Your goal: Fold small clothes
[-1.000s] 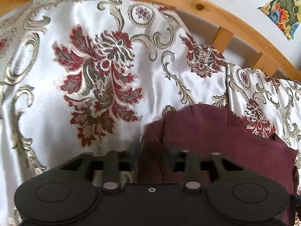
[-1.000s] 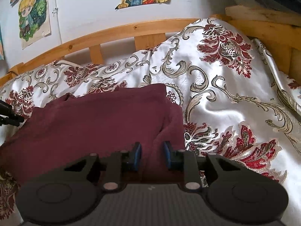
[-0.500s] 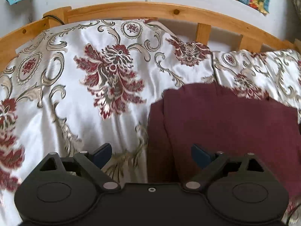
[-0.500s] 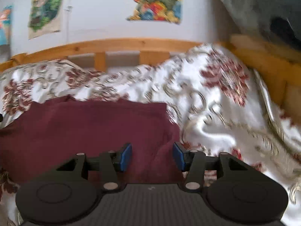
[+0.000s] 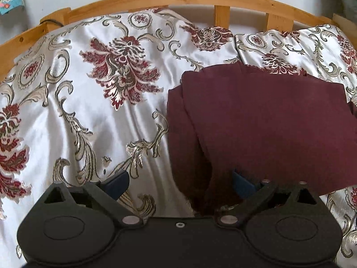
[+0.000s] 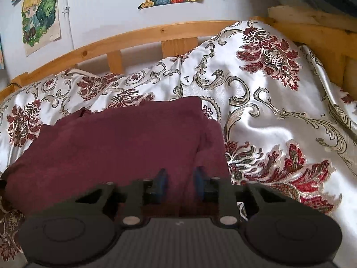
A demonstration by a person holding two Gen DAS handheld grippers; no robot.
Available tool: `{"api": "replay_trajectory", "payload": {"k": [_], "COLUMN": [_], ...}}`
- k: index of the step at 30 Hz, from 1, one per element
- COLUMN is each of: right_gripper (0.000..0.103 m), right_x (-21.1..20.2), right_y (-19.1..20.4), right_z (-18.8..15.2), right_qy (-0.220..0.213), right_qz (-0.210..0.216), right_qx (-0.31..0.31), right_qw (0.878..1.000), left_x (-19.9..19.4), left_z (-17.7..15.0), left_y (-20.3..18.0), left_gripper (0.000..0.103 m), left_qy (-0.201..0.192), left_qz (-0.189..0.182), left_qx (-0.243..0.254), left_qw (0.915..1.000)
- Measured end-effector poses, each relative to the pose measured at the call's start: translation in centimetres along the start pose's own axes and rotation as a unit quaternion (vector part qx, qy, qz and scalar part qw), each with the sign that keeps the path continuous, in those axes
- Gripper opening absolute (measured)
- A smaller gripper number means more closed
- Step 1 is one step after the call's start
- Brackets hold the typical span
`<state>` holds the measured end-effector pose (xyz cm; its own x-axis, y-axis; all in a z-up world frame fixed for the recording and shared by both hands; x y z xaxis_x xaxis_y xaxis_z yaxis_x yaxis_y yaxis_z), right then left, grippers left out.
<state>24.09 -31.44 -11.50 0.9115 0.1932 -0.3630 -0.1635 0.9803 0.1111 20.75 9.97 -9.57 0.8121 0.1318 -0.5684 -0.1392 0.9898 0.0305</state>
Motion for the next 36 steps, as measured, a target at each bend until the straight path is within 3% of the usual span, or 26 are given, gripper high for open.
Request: {"api": "replay_trajectory", "payload": {"k": [2, 10, 16, 17, 20, 23, 27, 33, 36], "right_gripper": [0.004, 0.004, 0.009, 0.015, 0.051, 0.064, 0.089, 0.102, 0.103], "right_x": [-0.5, -2.1, -2.2, -2.3, -2.8, -3.0, -2.9, -2.5, -2.0], "right_y": [0.1, 0.5, 0.6, 0.7, 1.9, 4.4, 7.9, 10.8, 11.4], "right_z": [0.0, -0.3, -0.1, 0.1, 0.6, 0.6, -0.1, -0.8, -0.9], "right_qy": [-0.001, 0.012, -0.012, -0.019, -0.049, -0.068, -0.071, -0.084, -0.09], "right_qz": [0.004, -0.023, -0.023, -0.027, -0.028, -0.005, 0.029, 0.03, 0.016], "right_qx": [0.002, -0.024, -0.02, -0.025, -0.06, -0.096, -0.119, -0.147, -0.151], "right_qw": [1.0, 0.999, 0.999, 0.999, 0.997, 0.993, 0.99, 0.985, 0.984], "left_x": [-0.1, -0.4, -0.7, -0.7, -1.2, -1.1, -0.4, 1.7, 2.9], "left_z": [-0.1, -0.3, -0.1, 0.1, 0.7, 1.3, 2.1, 2.8, 2.8], "left_y": [0.1, 0.0, -0.2, -0.2, -0.5, -0.8, -1.1, -0.7, -0.3], "left_gripper": [0.098, 0.098, 0.099, 0.1, 0.102, 0.102, 0.102, 0.102, 0.102], "left_qy": [0.002, 0.005, 0.0, -0.003, -0.02, -0.036, -0.046, -0.034, -0.021], "left_qz": [0.0, -0.005, -0.024, -0.03, -0.051, -0.068, -0.082, -0.092, -0.098], "left_qx": [-0.006, -0.009, -0.011, -0.013, -0.025, -0.024, -0.016, -0.018, -0.04], "left_qw": [1.0, 0.9999, 0.9996, 0.9995, 0.9982, 0.9968, 0.9955, 0.995, 0.9942]}}
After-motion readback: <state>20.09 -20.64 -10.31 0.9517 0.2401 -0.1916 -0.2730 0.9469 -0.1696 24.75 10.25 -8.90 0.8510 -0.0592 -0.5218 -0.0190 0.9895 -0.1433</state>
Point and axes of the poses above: each gripper's, at about its wrist camera, not at the fingertips, and x roughly the way its jaws point, y to its left, z to its top, the point moved 9 cm from there along x, roughly the way its jaws point, and after that the axes turned 12 degrees about -y, right-handed, at the moved point
